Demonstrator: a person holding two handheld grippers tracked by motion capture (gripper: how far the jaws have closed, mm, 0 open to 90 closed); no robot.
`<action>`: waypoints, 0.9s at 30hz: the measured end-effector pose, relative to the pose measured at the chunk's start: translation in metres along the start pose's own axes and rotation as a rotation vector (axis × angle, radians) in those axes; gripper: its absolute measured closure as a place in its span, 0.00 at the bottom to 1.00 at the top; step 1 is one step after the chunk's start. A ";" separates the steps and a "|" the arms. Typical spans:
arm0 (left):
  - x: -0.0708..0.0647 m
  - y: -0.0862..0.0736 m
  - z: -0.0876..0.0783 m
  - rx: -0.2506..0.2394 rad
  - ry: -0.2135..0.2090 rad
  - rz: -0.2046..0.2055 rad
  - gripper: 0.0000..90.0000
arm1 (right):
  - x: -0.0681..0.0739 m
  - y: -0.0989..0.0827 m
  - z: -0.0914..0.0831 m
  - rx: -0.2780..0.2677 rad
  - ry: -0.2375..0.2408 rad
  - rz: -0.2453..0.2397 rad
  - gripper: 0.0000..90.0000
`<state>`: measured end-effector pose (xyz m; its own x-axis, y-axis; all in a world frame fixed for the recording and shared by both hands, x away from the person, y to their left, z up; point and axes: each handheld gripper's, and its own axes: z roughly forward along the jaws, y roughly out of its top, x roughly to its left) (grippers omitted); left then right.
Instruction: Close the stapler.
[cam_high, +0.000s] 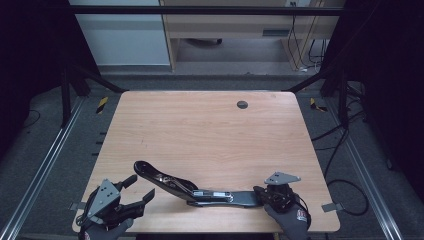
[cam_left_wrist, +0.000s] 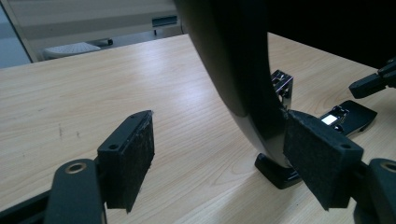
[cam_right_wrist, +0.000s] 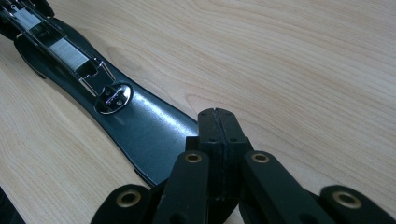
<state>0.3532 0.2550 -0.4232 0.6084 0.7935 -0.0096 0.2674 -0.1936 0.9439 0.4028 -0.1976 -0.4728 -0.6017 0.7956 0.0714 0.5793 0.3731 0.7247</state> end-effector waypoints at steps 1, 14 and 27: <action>-0.001 0.001 0.000 -0.002 0.000 -0.003 0.28 | 0.000 0.000 0.000 0.004 -0.004 -0.006 1.00; -0.004 0.014 0.009 -0.004 -0.003 -0.020 0.29 | 0.005 0.000 0.002 0.017 0.012 -0.002 1.00; -0.004 0.024 0.018 -0.003 0.007 -0.018 0.36 | 0.002 -0.003 0.002 0.013 0.014 0.001 1.00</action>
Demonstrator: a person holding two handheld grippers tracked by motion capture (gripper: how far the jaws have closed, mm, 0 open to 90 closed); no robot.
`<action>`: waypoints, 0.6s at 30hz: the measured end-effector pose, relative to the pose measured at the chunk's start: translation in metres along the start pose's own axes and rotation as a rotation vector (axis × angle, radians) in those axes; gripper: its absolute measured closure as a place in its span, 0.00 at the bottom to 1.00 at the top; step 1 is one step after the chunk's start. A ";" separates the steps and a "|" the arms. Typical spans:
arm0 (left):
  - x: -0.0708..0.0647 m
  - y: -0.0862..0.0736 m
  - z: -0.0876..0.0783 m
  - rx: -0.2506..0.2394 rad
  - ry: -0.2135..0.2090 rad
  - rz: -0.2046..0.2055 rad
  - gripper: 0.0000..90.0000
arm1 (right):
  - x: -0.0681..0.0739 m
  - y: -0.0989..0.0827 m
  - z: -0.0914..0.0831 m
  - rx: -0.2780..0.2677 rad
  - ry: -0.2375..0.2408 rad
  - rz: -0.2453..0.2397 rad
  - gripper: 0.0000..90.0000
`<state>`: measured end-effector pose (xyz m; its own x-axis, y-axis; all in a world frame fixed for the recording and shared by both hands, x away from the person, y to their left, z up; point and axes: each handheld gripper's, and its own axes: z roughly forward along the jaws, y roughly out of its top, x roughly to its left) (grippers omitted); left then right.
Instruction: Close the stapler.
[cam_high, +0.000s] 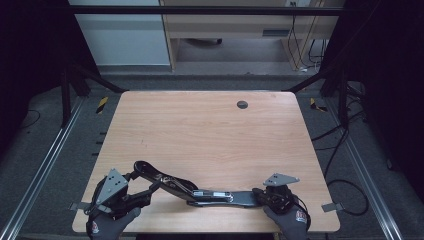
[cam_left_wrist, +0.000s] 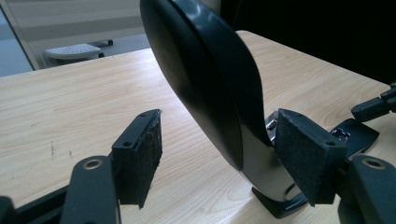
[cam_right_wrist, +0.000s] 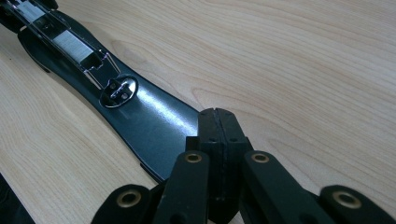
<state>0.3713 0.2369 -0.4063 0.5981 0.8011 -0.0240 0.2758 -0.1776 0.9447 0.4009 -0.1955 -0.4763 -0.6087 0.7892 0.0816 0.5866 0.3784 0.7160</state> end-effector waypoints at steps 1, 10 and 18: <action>0.000 0.001 0.001 0.000 0.002 0.002 0.37 | 0.000 0.000 0.000 0.000 -0.001 0.001 1.00; -0.002 0.004 0.005 0.005 0.007 0.007 0.42 | 0.001 -0.002 0.001 0.021 0.001 -0.007 1.00; -0.005 0.007 0.006 0.010 -0.002 -0.009 0.53 | 0.003 -0.003 0.004 0.040 0.012 -0.010 1.00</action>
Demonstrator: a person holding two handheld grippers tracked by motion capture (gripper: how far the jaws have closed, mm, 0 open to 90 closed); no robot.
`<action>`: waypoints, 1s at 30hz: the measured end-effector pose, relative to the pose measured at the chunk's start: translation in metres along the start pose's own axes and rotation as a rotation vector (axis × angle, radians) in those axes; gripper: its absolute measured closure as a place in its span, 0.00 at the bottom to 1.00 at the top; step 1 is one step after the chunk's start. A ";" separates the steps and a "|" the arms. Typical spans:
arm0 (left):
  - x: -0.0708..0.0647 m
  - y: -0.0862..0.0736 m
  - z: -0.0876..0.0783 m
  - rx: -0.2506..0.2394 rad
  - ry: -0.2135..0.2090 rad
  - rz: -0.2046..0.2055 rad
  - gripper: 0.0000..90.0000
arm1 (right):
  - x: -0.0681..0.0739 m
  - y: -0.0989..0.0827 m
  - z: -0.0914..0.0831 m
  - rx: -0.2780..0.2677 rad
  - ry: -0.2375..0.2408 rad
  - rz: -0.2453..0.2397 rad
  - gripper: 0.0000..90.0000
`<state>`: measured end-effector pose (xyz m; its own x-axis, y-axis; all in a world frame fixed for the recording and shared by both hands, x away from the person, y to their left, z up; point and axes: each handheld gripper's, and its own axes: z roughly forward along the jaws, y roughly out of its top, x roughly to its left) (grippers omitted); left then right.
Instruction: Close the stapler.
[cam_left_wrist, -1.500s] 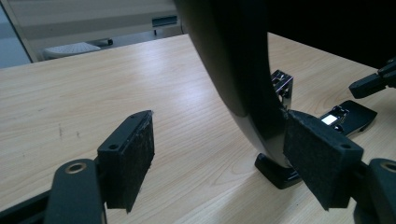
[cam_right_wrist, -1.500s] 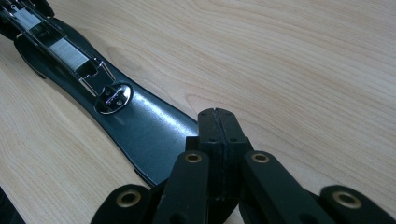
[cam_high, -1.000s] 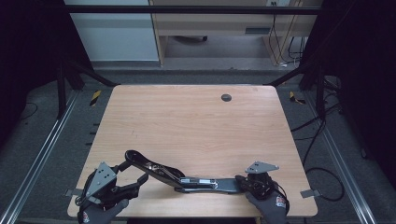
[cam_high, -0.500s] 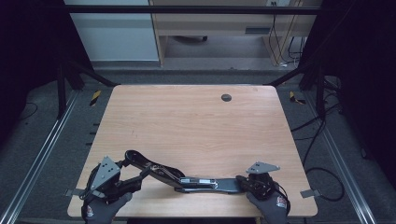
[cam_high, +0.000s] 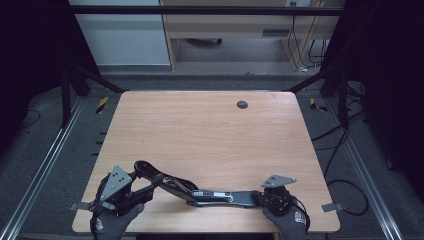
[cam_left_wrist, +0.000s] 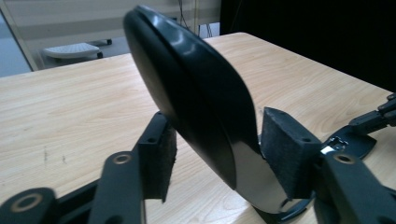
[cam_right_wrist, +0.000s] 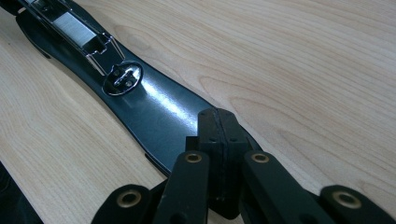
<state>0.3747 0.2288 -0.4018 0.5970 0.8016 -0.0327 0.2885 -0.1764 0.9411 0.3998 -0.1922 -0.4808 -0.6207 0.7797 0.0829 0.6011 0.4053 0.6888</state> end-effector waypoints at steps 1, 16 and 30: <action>0.000 0.000 0.000 0.000 0.001 0.000 0.53 | 0.000 0.000 0.000 -0.002 -0.002 -0.005 1.00; -0.002 0.004 0.000 0.007 -0.002 -0.033 0.57 | 0.000 0.000 0.002 0.014 0.002 -0.006 1.00; -0.007 0.009 0.000 0.014 -0.003 -0.018 0.58 | 0.000 0.000 0.002 0.013 0.002 -0.006 1.00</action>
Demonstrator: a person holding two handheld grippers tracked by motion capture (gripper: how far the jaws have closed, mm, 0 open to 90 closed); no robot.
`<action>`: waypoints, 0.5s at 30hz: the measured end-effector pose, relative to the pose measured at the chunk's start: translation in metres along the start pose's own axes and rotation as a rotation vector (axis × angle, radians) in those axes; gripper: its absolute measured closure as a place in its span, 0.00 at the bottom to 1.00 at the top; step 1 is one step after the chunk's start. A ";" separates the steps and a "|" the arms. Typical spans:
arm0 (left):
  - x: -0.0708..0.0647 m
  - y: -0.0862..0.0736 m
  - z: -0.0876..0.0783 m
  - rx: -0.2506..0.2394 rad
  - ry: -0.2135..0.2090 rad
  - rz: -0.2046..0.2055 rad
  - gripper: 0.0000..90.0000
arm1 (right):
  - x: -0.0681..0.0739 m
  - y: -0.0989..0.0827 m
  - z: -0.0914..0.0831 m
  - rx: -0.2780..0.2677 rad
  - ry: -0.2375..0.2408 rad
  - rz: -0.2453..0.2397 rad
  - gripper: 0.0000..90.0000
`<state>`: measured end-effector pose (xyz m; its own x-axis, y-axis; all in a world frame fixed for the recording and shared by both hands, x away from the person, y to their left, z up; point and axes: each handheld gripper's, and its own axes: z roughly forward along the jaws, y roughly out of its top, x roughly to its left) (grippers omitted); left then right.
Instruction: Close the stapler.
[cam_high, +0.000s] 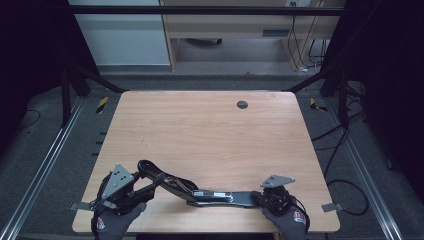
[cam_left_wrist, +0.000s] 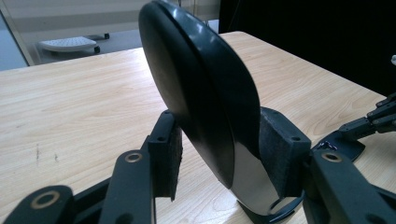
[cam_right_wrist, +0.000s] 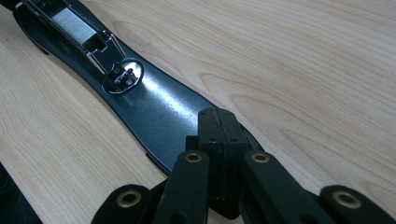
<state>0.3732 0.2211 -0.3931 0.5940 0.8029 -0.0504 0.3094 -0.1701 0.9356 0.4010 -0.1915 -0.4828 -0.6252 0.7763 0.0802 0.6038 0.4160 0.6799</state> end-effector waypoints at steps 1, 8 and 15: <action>-0.001 0.001 0.000 -0.001 0.001 0.007 0.58 | 0.000 0.000 0.000 0.000 0.000 0.000 1.00; -0.005 0.004 0.001 0.005 0.004 0.022 0.58 | -0.001 0.000 0.000 0.001 0.004 0.002 1.00; -0.008 0.007 0.002 0.013 0.006 0.032 0.59 | -0.001 0.000 0.000 0.000 0.003 0.009 1.00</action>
<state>0.3725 0.2122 -0.3868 0.5995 0.8002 -0.0184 0.2995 -0.2030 0.9322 0.4017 -0.1919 -0.4829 -0.6216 0.7784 0.0883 0.6094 0.4096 0.6789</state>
